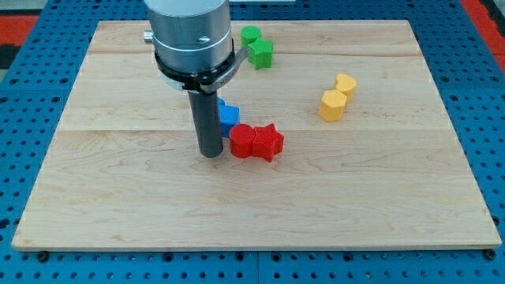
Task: Push red blocks to little right
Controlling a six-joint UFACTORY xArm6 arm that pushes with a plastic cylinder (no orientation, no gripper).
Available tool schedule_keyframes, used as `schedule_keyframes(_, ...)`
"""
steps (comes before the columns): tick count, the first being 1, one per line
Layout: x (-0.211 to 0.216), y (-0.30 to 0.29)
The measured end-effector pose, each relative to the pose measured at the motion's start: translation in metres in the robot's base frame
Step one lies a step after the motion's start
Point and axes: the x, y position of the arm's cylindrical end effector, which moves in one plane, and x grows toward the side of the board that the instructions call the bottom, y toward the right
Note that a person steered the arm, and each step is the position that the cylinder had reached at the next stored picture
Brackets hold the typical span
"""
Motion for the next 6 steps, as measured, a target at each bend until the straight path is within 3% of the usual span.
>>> schedule_keyframes(1,-0.005,0.021)
schedule_keyframes(3,-0.005,0.126)
schedule_keyframes(5,0.033,0.136)
schedule_keyframes(6,0.031,0.120)
